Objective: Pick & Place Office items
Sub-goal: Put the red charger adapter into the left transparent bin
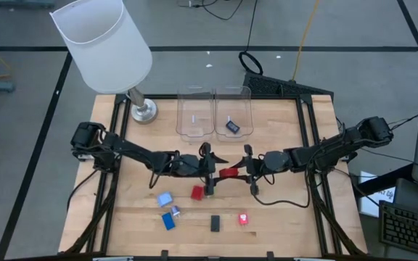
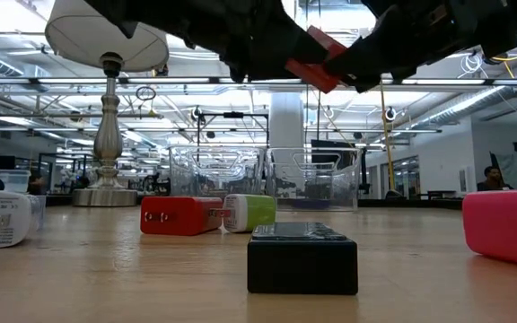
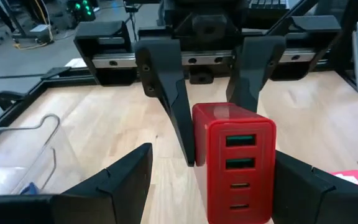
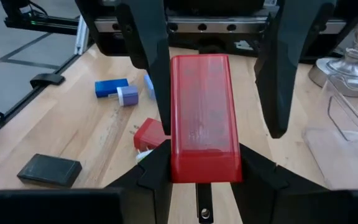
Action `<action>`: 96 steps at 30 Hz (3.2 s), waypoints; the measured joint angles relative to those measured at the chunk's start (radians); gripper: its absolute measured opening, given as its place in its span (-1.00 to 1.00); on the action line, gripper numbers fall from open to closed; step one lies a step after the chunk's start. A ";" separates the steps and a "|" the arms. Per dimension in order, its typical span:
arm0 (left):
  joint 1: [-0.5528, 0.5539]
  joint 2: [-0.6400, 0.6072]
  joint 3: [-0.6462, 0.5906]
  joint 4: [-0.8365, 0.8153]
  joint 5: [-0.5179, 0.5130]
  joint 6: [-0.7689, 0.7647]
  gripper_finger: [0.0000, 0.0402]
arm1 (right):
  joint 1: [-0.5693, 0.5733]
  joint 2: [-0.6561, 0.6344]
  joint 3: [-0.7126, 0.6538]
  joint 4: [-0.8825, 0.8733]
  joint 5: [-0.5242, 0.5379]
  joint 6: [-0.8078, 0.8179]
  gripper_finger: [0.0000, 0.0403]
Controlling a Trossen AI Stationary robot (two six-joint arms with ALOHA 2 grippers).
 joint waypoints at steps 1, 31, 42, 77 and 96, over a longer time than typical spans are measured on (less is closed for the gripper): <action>0.001 -0.001 0.000 0.010 0.000 -0.005 0.33 | 0.000 -0.001 0.001 0.001 0.003 0.000 -0.39; 0.003 -0.014 -0.001 0.039 -0.007 0.101 -0.41 | 0.002 -0.078 0.000 -0.224 0.041 0.035 0.02; 0.010 -0.022 -0.001 0.009 -0.051 0.102 -0.41 | 0.002 -0.396 -0.011 -0.447 0.038 0.132 0.11; 0.316 -0.315 -0.424 0.417 -0.074 -0.015 -0.41 | 0.001 -0.609 -0.200 -0.315 0.042 0.139 0.06; 0.512 -0.114 -0.433 0.396 -0.322 -0.418 -0.35 | -0.002 -0.609 -0.200 -0.297 0.048 0.099 0.05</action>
